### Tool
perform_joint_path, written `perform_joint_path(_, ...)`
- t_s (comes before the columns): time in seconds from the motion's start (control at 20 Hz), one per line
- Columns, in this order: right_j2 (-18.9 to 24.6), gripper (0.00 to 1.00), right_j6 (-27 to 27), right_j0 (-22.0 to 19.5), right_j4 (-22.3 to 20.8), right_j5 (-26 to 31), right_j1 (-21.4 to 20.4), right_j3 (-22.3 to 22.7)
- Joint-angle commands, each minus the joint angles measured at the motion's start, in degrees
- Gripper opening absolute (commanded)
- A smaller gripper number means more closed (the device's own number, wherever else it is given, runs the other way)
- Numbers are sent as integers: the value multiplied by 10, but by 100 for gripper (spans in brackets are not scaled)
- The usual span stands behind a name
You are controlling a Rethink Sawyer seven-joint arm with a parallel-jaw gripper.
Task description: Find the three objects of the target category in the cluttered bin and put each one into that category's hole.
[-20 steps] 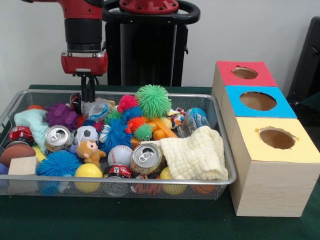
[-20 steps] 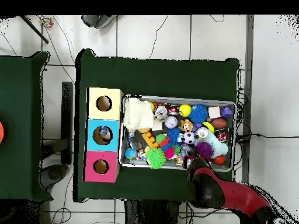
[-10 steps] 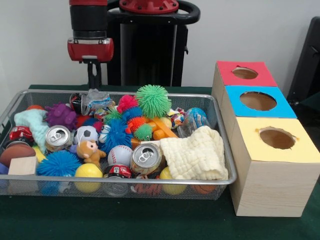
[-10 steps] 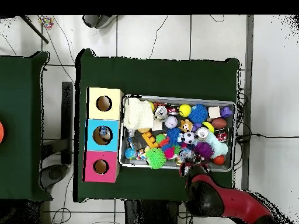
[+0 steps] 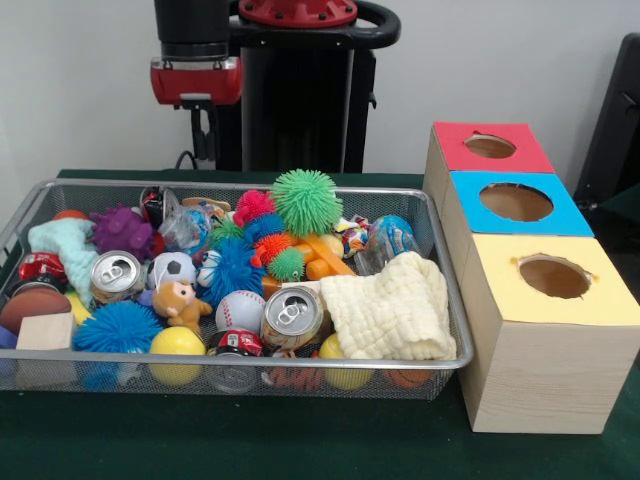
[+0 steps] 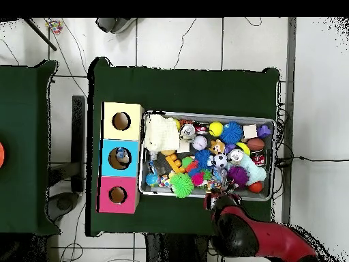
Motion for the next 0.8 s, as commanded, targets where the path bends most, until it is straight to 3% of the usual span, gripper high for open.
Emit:
perform_joint_path(0.05, 64, 0, 36, 15, 45, 83, -31, -5)
perform_joint_path(0.2, 72, 0, 26, 14, 54, 98, -31, -18)
perform_joint_path(0.5, 78, 0, 8, 9, 37, 100, 28, -71)
perform_joint_path(0.55, 81, 100, 3, 4, 37, 108, 29, -71)
perform_joint_path(0.8, 89, 100, -11, -10, 31, 119, 40, -80)
